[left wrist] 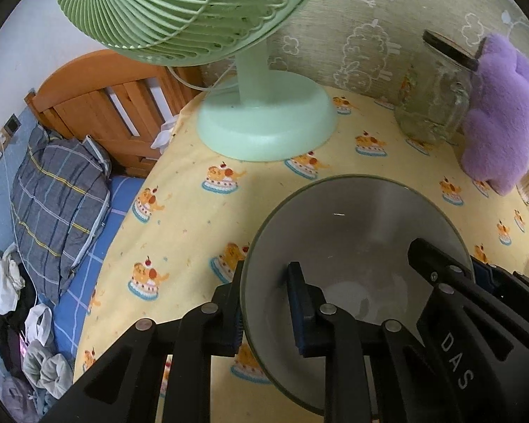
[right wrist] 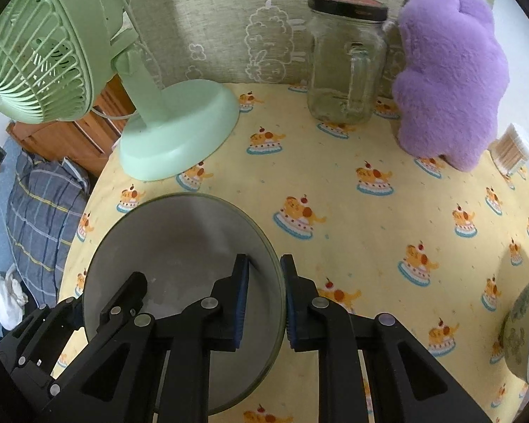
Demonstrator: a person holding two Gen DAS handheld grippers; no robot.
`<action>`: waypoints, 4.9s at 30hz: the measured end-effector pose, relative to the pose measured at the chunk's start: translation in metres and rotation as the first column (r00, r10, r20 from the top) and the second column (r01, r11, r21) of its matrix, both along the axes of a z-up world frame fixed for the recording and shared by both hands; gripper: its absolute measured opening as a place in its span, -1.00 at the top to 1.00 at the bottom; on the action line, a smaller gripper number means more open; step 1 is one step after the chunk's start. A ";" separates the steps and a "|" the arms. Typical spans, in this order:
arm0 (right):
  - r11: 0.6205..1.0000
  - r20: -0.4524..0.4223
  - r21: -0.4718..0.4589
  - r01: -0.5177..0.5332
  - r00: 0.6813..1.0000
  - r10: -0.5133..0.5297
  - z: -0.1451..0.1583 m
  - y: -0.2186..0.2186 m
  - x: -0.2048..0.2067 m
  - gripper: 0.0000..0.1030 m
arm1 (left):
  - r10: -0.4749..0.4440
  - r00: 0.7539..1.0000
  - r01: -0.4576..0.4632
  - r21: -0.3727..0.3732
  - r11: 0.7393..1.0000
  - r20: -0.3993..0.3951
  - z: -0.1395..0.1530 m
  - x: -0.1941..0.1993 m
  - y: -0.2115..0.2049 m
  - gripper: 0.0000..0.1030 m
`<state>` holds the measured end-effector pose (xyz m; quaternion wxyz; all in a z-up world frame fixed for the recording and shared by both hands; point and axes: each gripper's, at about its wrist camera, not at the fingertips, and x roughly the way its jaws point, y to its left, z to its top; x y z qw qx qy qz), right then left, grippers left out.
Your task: Organize plates and bowls
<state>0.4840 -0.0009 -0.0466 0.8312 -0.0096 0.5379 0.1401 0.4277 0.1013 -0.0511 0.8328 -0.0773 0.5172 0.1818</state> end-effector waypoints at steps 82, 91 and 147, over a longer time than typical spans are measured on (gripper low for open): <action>0.942 -0.036 -0.111 0.318 0.946 -0.323 0.047 -0.096 -0.270 0.59 | -0.354 0.935 0.351 -0.094 0.932 -0.026 0.033 -0.221 -0.111 0.59; 0.953 -0.045 -0.079 0.291 0.954 -0.295 0.044 -0.093 -0.270 0.59 | -0.314 0.949 0.313 -0.045 0.949 -0.019 0.036 -0.230 -0.107 0.59; 0.942 0.106 -0.067 0.329 0.941 -0.321 0.108 -0.167 -0.233 -0.56 | -0.372 0.924 0.378 -0.062 0.924 0.092 0.087 -0.175 -0.178 -0.54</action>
